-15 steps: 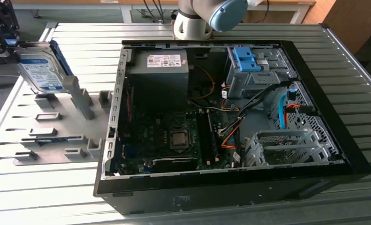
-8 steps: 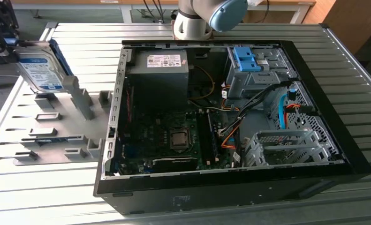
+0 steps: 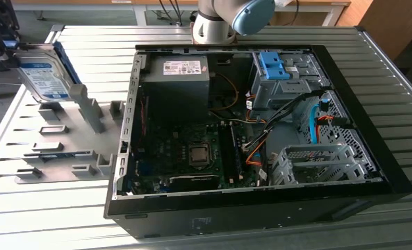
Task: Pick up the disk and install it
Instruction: 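Pick up the disk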
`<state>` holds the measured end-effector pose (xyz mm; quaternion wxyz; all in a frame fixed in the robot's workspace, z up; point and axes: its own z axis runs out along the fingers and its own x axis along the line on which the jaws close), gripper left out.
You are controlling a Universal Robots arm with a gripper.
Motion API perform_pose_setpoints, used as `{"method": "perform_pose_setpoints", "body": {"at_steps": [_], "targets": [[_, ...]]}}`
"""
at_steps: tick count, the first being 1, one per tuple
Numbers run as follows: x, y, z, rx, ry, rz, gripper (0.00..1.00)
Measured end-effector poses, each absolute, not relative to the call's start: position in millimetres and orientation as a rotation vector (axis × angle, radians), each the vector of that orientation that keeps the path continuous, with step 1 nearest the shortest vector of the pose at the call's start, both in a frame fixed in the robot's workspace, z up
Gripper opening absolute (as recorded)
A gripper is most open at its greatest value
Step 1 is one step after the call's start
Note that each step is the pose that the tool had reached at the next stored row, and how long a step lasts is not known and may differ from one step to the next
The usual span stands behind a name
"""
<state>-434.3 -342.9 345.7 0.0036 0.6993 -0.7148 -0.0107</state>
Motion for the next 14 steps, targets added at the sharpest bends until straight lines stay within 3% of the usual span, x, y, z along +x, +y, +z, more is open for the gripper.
{"method": "perform_pose_setpoints", "body": {"at_steps": [14], "targets": [[-434.3, -342.8, 349.9, 2.192, -2.24, -0.033, 0.36]]}}
